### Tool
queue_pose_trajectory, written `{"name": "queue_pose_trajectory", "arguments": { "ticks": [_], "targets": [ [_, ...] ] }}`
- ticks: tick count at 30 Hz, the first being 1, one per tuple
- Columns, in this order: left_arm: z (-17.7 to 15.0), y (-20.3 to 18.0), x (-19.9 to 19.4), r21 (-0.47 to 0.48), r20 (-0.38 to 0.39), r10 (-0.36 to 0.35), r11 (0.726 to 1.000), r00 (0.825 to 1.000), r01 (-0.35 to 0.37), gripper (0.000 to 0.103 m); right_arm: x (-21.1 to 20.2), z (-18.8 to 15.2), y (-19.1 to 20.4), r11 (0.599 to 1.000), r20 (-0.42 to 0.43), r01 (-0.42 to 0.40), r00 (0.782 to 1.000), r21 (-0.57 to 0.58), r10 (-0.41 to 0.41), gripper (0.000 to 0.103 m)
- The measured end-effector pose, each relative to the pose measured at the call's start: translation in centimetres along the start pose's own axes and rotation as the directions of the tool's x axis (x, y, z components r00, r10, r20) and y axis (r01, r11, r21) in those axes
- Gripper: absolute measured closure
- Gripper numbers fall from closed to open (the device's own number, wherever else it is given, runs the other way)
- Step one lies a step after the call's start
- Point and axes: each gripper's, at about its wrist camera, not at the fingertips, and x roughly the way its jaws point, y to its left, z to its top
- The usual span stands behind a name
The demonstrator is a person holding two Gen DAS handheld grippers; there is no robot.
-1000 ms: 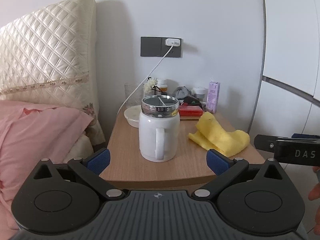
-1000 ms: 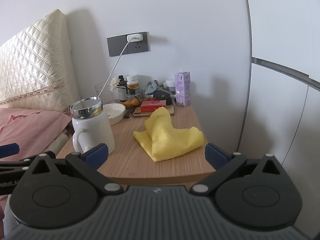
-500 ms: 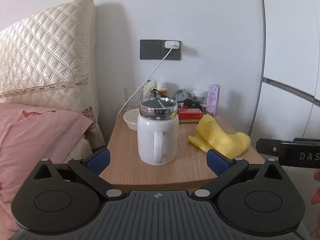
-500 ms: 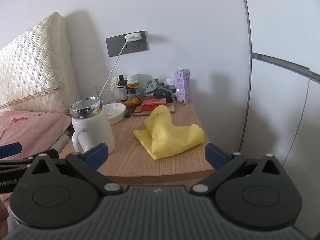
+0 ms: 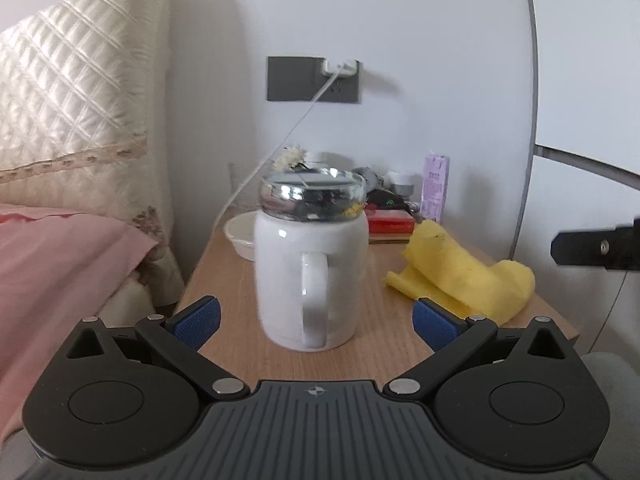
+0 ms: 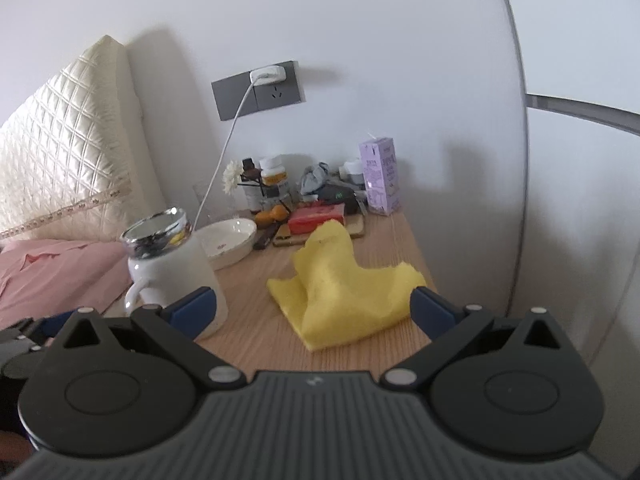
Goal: Clean container
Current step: 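Move the left gripper to the white mug while the right gripper grasps the yellow cloth, then grip the white mug body with the left gripper while the right gripper lifts the cloth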
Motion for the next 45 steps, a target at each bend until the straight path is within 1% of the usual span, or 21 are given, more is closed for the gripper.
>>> {"name": "queue_pose_trajectory", "arguments": {
  "ticks": [6, 8, 11, 14, 17, 20, 24, 26, 27, 28, 29, 31, 33, 34, 36, 37, 39, 42, 43, 44, 45],
  "targets": [
    [-0.2, -0.1, 2.6, 0.090, 0.032, 0.000, 0.996, 0.999, -0.003, 0.001, 3.8, 0.3, -1.2, 0.997, -0.001, -0.039, 0.999, -0.061, 0.039, 0.000],
    [-0.2, 0.2, 3.5, 0.103, 0.026, 0.003, 0.995, 1.000, -0.005, 0.001, 5.0, 0.4, -1.4, 0.996, -0.002, -0.056, 0.998, -0.069, 0.056, 0.000],
    [-0.2, 1.1, 4.6, 0.082, 0.020, -0.037, 0.996, 0.999, 0.035, 0.001, 7.2, 0.7, -1.7, 0.995, -0.011, -0.071, 0.997, -0.076, 0.071, 0.000],
    [-0.3, 1.7, 5.2, 0.084, 0.023, -0.074, 0.994, 0.997, 0.071, 0.004, 9.8, 1.2, -1.8, 0.989, -0.061, -0.108, 0.993, -0.097, 0.102, 0.001],
    [-0.5, 2.1, 5.5, 0.088, 0.024, -0.099, 0.991, 0.995, 0.096, 0.010, 12.2, 1.4, -1.5, 0.985, -0.109, -0.109, 0.989, -0.130, 0.096, 0.009],
    [-0.6, 2.7, 6.0, 0.067, 0.011, -0.104, 0.992, 0.995, 0.103, 0.017, 14.2, 1.2, -1.3, 0.984, -0.159, -0.092, 0.985, -0.154, 0.068, 0.022],
    [-0.9, 3.2, 6.2, 0.044, 0.010, -0.122, 0.992, 0.992, 0.122, 0.018, 16.0, 0.0, -1.1, 0.976, -0.227, -0.074, 0.974, -0.205, 0.026, 0.045],
    [-1.0, 3.3, 6.2, 0.040, 0.015, -0.126, 0.991, 0.992, 0.125, 0.018, 16.1, -0.7, -0.8, 0.968, -0.217, -0.066, 0.976, -0.243, 0.012, 0.048],
    [-1.0, 3.4, 6.2, 0.036, 0.016, -0.129, 0.991, 0.991, 0.129, 0.018, 16.0, -0.8, -0.7, 0.967, -0.211, -0.067, 0.977, -0.246, 0.014, 0.057],
    [-1.0, 3.5, 6.2, 0.030, 0.016, -0.134, 0.991, 0.991, 0.134, 0.018, 16.0, -0.9, -0.6, 0.966, -0.205, -0.068, 0.979, -0.249, 0.016, 0.076],
    [-1.0, 3.6, 6.2, 0.021, 0.017, -0.140, 0.990, 0.990, 0.140, 0.018, 16.0, -1.0, -0.6, 0.968, -0.200, -0.067, 0.980, -0.243, 0.017, 0.082],
    [-0.9, 3.9, 6.2, 0.004, 0.017, -0.153, 0.988, 0.988, 0.153, 0.018, 16.0, -0.8, -0.9, 0.980, -0.193, -0.077, 0.980, -0.185, 0.041, 0.088],
    [-1.0, 4.1, 6.1, -0.006, 0.019, -0.168, 0.986, 0.986, 0.168, 0.018, 15.8, -0.2, -2.2, 0.989, -0.171, -0.149, 0.974, -0.002, 0.146, 0.089],
    [-1.1, 4.3, 6.0, -0.012, 0.021, -0.176, 0.984, 0.984, 0.176, 0.018, 15.6, 0.2, -2.7, 0.983, -0.148, -0.165, 0.973, 0.083, 0.176, 0.089],
    [-1.2, 4.4, 6.0, -0.033, 0.017, -0.185, 0.982, 0.983, 0.186, 0.018, 14.9, 0.9, -3.3, 0.956, -0.084, -0.197, 0.972, 0.219, 0.219, 0.089],
    [-1.3, 4.5, 5.9, -0.038, 0.017, -0.190, 0.981, 0.982, 0.191, 0.018, 14.8, 1.1, -3.5, 0.926, -0.052, -0.231, 0.965, 0.298, 0.257, 0.089],
    [-1.5, 4.4, 5.7, -0.031, 0.015, -0.202, 0.979, 0.979, 0.202, 0.018, 14.9, 1.2, -3.7, 0.834, 0.006, -0.312, 0.938, 0.455, 0.347, 0.089],
    [-1.7, 4.3, 5.5, -0.014, 0.006, -0.212, 0.977, 0.977, 0.213, 0.018, 16.0, 0.3, -3.1, 0.661, 0.077, -0.407, 0.880, 0.630, 0.469, 0.088],
    [-1.7, 4.3, 5.5, -0.015, 0.005, -0.215, 0.976, 0.977, 0.215, 0.018, 16.4, -0.1, -2.7, 0.611, 0.092, -0.421, 0.865, 0.670, 0.494, 0.088],
    [-1.6, 4.3, 5.6, -0.014, 0.004, -0.217, 0.976, 0.976, 0.217, 0.017, 16.7, -0.3, -2.2, 0.591, 0.090, -0.418, 0.860, 0.690, 0.503, 0.088],
    [-1.6, 4.3, 5.6, -0.014, 0.003, -0.218, 0.976, 0.976, 0.218, 0.017, 16.8, -0.5, -1.7, 0.584, 0.085, -0.413, 0.859, 0.699, 0.505, 0.088]
  ]
}}
